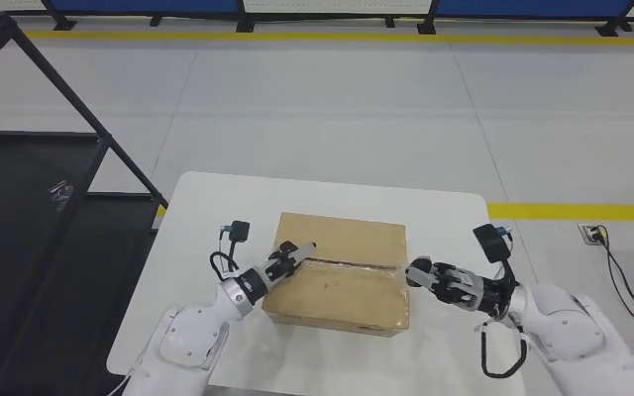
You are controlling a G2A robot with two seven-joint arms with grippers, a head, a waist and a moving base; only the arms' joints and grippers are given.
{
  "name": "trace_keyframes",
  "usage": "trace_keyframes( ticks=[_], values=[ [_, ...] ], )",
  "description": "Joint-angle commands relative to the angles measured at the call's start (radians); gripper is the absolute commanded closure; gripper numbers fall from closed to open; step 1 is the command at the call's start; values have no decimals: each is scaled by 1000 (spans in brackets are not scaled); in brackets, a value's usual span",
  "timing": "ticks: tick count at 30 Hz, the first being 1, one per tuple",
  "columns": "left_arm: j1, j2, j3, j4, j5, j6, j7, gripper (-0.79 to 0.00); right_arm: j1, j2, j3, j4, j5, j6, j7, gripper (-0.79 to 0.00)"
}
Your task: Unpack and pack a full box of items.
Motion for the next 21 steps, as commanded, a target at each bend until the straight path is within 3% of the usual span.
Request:
trace_keyframes(
  ticks=[1,12,21],
  values=[
    [-1,1,0,5,-2,-2,-1,-785,5,0,-2,12,22,12,11,0],
    [-5,3,2,14,-11,-2,5,-785,33,0,-19,90,100,86,105,0],
    [-3,5,2,15,-12,0,12,-785,61,-7,-41,160,112,120,115,0]
  ],
)
